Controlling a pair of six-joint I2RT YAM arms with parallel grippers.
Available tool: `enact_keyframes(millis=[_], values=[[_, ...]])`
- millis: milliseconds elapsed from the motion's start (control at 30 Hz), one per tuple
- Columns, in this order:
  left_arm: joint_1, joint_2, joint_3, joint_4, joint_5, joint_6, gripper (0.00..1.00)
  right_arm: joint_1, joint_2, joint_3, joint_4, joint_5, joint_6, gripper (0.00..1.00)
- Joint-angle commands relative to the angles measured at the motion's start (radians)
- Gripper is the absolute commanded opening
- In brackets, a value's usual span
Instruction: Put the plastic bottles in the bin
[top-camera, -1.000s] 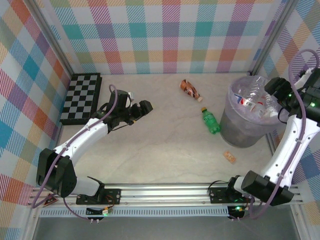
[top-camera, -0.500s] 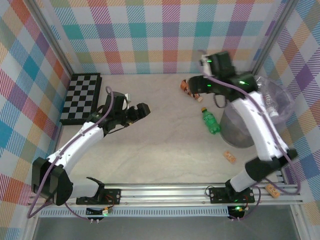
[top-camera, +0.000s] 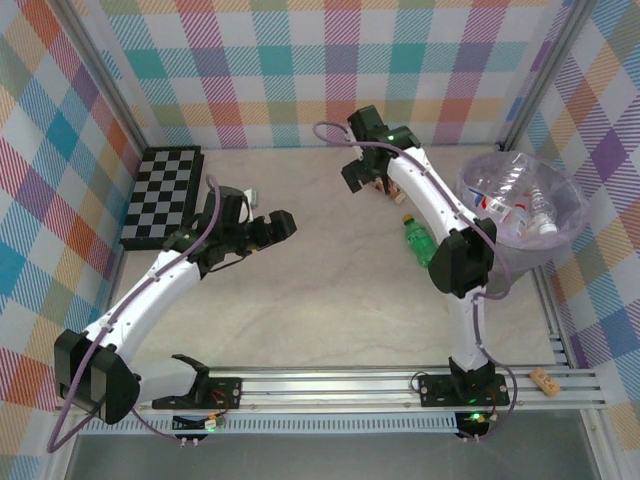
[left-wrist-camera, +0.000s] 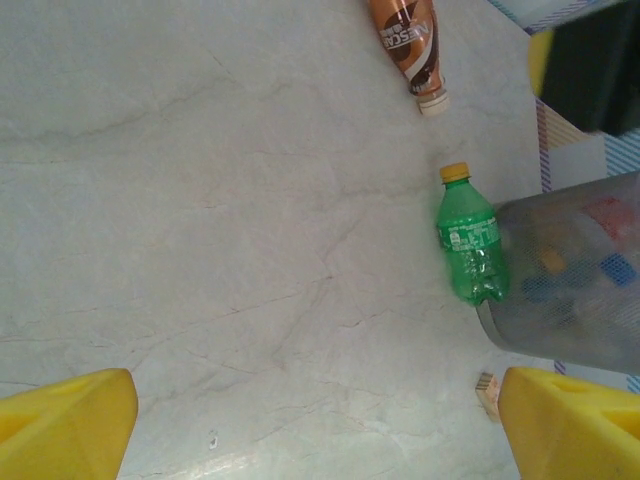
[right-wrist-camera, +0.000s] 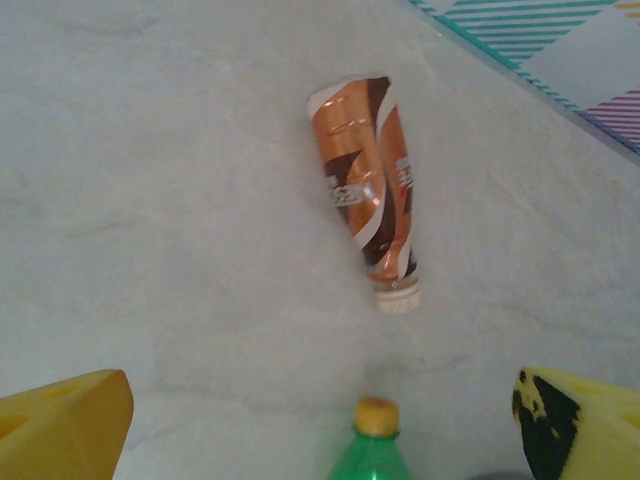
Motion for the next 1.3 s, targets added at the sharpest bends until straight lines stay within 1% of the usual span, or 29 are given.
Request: enact_keyframes(millis=[0,133,200,333,433,600,800,900,1033,1133,1267], values=[[-0.004,-0.039,-0.008,-0.027,0.020,0.029,0.93,-0.075,0.051,0.049,0.080,-0.108,-0.069,0.97],[-0.004,-0.046,-0.012,-0.030,0.016,0.026,0.93,-0.124,0.116,0.043,0.125,-0.242,-0.116,0.97],[-0.004,-0.046,-0.010,-0.032,0.017,0.020,0.93,-0.137,0.163,0.073,0.112,-0.283,-0.120,0.97],[-0.004,-0.043,-0.003,-0.030,0.025,0.008,0.93,-0.156,0.246,0.124,0.095,-0.299,-0.123,0.97],[-0.004,-0.040,-0.004,-0.028,0.023,0.007,0.93,-0.172,0.278,0.120,0.122,-0.332,-0.103,0.97],[-0.004,-0.021,0.009,-0.030,0.028,0.007,0.93,-0.179,0.349,0.163,0.136,-0.316,-0.109,0.99],[-0.004,-0.027,0.021,-0.033,0.027,0.002,0.93,-0.197,0.434,0.253,0.114,-0.372,-0.085,0.99],[-0.004,-0.033,0.019,-0.038,0.022,0.001,0.93,-0.203,0.453,0.260,0.117,-0.411,-0.080,1.00],[-0.004,-0.040,0.014,-0.035,0.022,-0.003,0.92,-0.209,0.466,0.259,0.103,-0.450,-0.079,0.94],[-0.004,-0.045,0.006,-0.030,0.021,-0.009,0.93,-0.212,0.463,0.255,0.097,-0.483,-0.070,0.88],[-0.004,-0.066,-0.012,-0.030,0.011,-0.010,0.93,-0.222,0.459,0.255,0.087,-0.528,-0.020,0.68]])
